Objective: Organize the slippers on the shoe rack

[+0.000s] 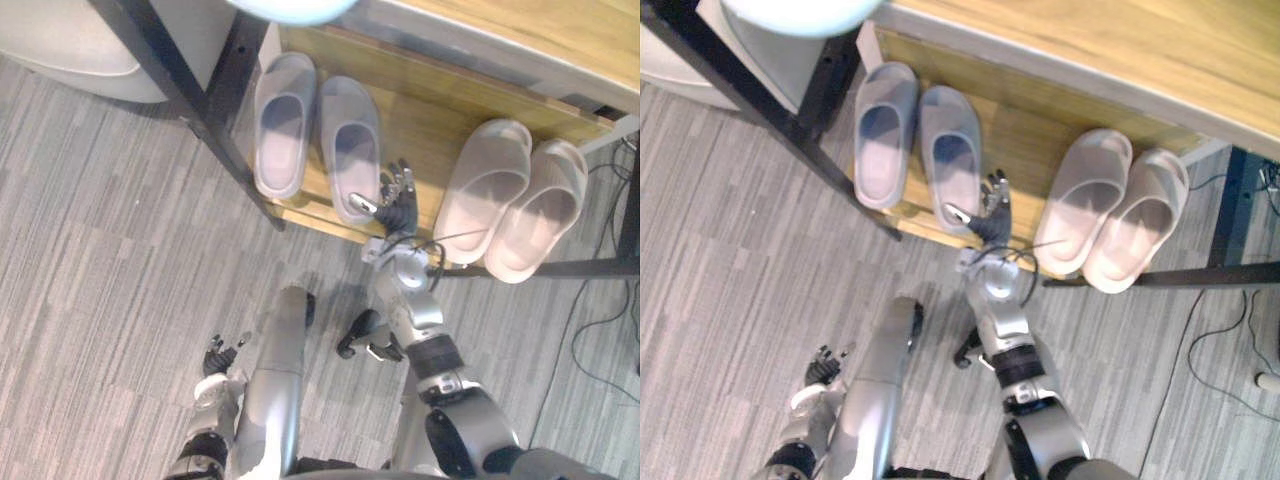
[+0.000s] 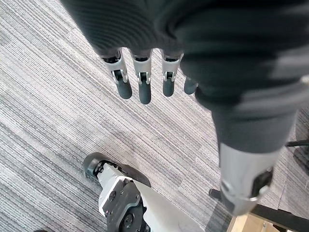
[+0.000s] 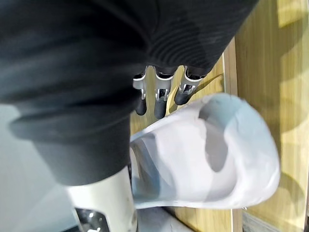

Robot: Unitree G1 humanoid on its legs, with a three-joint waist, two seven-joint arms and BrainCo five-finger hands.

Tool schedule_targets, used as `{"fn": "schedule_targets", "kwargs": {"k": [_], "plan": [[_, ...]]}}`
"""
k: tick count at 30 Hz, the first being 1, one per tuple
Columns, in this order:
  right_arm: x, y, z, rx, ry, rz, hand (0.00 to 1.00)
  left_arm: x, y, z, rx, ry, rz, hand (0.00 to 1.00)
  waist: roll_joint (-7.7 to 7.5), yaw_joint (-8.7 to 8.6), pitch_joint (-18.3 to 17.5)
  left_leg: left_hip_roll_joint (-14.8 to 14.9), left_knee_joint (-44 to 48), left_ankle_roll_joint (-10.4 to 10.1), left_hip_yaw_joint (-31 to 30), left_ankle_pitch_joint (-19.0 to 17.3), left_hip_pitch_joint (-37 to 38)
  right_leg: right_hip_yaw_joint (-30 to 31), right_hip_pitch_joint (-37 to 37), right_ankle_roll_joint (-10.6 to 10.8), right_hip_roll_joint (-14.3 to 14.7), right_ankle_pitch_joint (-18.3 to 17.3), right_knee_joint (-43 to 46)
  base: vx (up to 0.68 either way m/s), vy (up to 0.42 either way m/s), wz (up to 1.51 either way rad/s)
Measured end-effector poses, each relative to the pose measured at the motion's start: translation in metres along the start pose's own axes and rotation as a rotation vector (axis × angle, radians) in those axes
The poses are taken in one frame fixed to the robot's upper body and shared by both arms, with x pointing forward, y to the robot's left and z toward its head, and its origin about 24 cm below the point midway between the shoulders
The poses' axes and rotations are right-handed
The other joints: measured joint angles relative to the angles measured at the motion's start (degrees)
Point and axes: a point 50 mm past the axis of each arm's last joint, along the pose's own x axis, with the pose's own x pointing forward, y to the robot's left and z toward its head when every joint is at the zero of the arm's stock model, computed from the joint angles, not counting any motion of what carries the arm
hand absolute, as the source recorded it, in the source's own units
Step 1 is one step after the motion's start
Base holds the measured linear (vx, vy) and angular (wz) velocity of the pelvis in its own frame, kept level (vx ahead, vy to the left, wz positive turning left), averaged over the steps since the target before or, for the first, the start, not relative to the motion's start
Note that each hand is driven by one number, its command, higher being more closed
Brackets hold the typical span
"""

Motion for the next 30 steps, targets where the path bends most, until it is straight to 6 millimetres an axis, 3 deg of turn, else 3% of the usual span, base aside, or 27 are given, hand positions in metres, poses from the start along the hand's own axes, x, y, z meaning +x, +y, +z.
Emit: {"fn": "schedule_targets", "kwargs": {"k": [15,22,27,30], "plan": [[0.02,0.01,0.006,-0.008,0.032,-0.018,0.0,0.001,-0.001,0.0,-0.006,0.009,0.019,0.0,0.52,0.94,0.3,0.0,-0.2,-0.3,-0.8,0.3,-0.3,-0.9,0.0,-0.2,0.0,-0.1,0.1,0.0,-0.001,0.01],[0.023,0.001,0.007,-0.063,0.036,-0.026,0.0,0.002,-0.001,-0.001,-0.03,0.017,0.03,0.0,0.89,1.21,0.5,-0.1,-0.4,-0.6,-1.3,0.6,0.2,-1.5,0.9,-0.3,0.0,-0.2,0.0,0.0,0.0,0.03],[0.016,-0.006,0.006,-0.121,0.021,-0.012,0.0,0.002,-0.003,-0.001,-0.033,0.02,0.024,0.0,1.08,0.82,0.6,-0.1,-2.6,-0.3,-0.6,0.8,3.8,-1.6,4.2,-0.2,0.1,-0.1,-1.9,0.0,0.001,0.01],[0.002,-0.021,-0.001,-0.142,0.023,-0.025,0.0,0.001,-0.004,-0.003,-0.034,0.024,0.02,0.0,1.1,0.5,0.6,0.0,-4.6,-0.3,-0.2,0.9,7.3,-1.5,7.3,-0.2,0.6,0.3,-4.0,0.05,0.002,-0.02]]}}
